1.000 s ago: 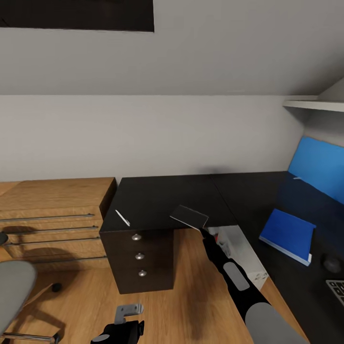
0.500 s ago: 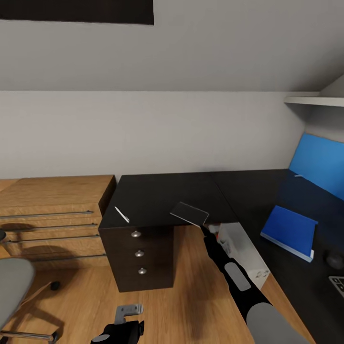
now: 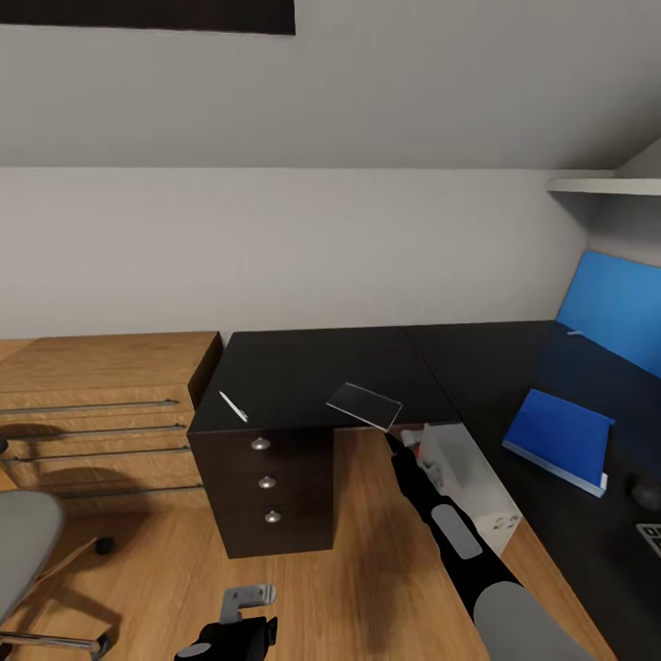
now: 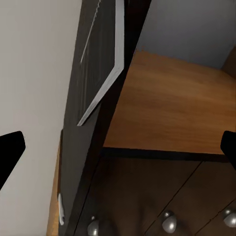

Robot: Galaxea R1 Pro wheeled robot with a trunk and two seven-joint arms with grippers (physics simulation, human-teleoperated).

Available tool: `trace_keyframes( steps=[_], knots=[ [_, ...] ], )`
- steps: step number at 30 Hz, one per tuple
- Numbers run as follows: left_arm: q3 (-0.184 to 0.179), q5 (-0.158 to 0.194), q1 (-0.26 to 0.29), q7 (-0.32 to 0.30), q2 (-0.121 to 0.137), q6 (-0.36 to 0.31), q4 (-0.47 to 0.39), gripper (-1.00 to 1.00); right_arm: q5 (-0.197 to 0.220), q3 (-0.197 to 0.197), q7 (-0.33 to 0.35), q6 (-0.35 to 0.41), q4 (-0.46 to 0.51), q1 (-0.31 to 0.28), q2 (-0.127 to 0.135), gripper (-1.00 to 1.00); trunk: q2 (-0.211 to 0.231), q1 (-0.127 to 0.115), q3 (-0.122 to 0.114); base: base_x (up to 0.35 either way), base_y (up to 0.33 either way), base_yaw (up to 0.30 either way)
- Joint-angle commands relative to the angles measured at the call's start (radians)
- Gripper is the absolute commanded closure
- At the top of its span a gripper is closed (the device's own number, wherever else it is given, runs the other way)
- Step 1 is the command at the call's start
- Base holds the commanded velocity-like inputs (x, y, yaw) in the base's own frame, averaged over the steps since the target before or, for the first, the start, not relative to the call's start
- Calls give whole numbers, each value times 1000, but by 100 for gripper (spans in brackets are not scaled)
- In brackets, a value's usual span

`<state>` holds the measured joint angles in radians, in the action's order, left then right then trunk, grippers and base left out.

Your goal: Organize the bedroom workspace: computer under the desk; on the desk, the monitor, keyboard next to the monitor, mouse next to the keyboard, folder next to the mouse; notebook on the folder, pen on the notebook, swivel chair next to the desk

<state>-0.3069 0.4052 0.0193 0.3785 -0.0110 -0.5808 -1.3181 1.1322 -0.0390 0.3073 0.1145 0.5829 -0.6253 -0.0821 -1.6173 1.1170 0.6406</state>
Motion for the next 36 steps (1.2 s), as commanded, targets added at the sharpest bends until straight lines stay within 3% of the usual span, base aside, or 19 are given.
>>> trace_keyframes(
  steps=[1,29,36],
  knots=[
    [-1,11,1,9,0,-3,0,-100,10,-4,3,8,1,-1,-1,-100,0,0,1,0,0,0],
    [-4,9,1,2,0,-4,34,-100,9,-8,0,7,-1,-1,-1,-100,0,0,1,103,-25,0],
    [-4,9,1,2,0,-4,37,-100,9,-23,-1,7,-60,-1,-2,-100,0,0,1,3,-1,0]
  ],
)
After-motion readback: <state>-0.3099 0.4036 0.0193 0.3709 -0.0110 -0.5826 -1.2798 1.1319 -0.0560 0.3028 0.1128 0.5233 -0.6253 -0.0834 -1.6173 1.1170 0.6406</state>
